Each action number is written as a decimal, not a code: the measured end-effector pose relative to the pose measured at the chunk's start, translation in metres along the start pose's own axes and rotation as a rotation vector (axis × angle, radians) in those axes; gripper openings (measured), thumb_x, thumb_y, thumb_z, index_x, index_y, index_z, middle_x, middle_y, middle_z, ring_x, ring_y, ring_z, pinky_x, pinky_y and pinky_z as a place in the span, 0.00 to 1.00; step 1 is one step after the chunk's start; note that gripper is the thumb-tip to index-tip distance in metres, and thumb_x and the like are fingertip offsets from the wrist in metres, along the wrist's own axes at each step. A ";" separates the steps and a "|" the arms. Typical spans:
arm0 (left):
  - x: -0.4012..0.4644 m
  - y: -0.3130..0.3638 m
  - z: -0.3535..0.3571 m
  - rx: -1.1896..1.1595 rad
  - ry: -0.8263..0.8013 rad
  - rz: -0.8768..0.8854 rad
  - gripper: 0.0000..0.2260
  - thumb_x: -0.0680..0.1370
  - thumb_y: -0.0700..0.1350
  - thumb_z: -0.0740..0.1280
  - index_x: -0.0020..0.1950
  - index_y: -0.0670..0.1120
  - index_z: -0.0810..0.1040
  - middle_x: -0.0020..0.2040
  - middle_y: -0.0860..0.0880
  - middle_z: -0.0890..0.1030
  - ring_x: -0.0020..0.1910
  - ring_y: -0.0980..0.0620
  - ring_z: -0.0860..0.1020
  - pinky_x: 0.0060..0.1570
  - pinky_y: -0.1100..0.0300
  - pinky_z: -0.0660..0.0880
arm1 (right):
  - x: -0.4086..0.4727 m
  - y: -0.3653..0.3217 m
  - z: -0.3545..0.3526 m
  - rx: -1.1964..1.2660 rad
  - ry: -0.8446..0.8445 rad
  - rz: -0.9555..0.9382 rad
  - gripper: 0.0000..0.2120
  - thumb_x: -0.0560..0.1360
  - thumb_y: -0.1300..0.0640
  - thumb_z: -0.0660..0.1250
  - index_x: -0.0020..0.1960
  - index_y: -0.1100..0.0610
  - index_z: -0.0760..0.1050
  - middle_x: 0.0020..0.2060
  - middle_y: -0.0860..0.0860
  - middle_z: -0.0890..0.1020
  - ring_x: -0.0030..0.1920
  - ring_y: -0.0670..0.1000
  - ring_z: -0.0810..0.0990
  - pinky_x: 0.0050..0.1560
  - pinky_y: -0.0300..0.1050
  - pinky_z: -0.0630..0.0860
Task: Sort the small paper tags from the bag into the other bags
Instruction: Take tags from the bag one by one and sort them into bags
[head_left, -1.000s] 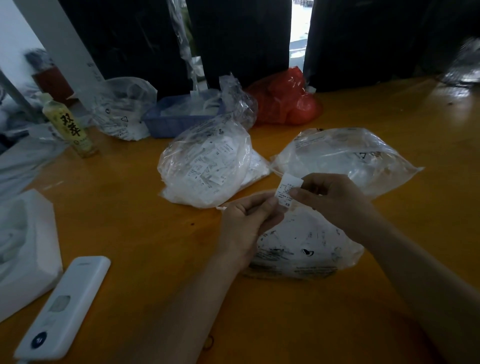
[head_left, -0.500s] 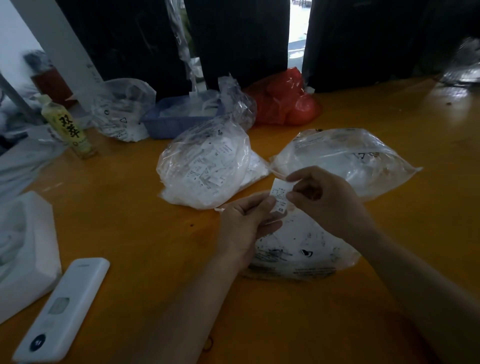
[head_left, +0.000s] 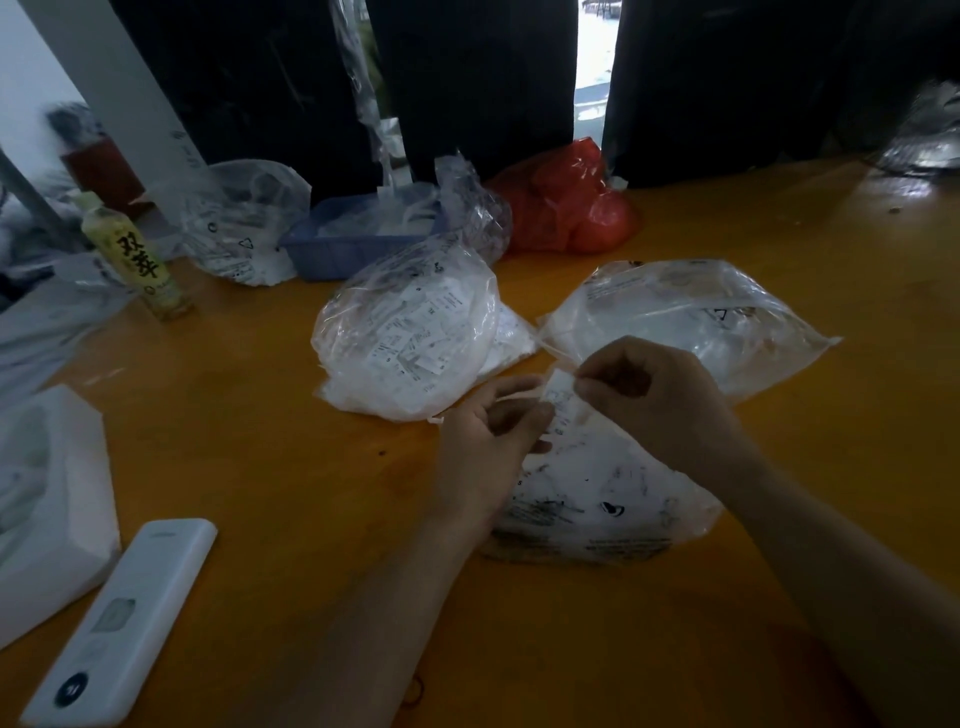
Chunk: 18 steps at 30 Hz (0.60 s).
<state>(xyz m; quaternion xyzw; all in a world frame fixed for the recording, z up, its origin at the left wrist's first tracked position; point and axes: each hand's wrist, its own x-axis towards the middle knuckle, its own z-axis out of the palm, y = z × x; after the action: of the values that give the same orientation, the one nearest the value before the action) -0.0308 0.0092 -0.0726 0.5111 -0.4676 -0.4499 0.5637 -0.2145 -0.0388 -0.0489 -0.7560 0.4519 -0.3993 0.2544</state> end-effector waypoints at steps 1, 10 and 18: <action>0.001 0.003 -0.002 0.101 0.024 0.071 0.12 0.78 0.42 0.75 0.59 0.55 0.82 0.48 0.53 0.88 0.46 0.55 0.87 0.43 0.62 0.82 | 0.002 0.002 -0.002 0.017 0.008 0.021 0.02 0.77 0.50 0.73 0.48 0.44 0.81 0.39 0.39 0.83 0.41 0.40 0.82 0.42 0.31 0.77; 0.064 0.051 -0.074 0.912 0.534 0.477 0.11 0.82 0.37 0.69 0.63 0.45 0.84 0.64 0.46 0.80 0.56 0.51 0.81 0.55 0.65 0.76 | 0.031 0.083 -0.045 -0.704 0.053 0.300 0.16 0.82 0.52 0.67 0.68 0.53 0.77 0.64 0.58 0.81 0.65 0.58 0.76 0.68 0.51 0.67; 0.101 0.027 -0.078 1.442 0.175 0.155 0.24 0.82 0.39 0.62 0.71 0.63 0.77 0.74 0.51 0.69 0.70 0.40 0.62 0.68 0.42 0.61 | 0.031 0.096 -0.043 -0.854 -0.031 0.267 0.12 0.81 0.52 0.65 0.61 0.50 0.82 0.58 0.57 0.81 0.58 0.58 0.77 0.62 0.54 0.72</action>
<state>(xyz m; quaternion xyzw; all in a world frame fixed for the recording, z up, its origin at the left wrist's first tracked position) 0.0625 -0.0759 -0.0423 0.7548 -0.6356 0.0535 0.1527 -0.2876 -0.1116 -0.0854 -0.7341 0.6662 -0.1292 -0.0247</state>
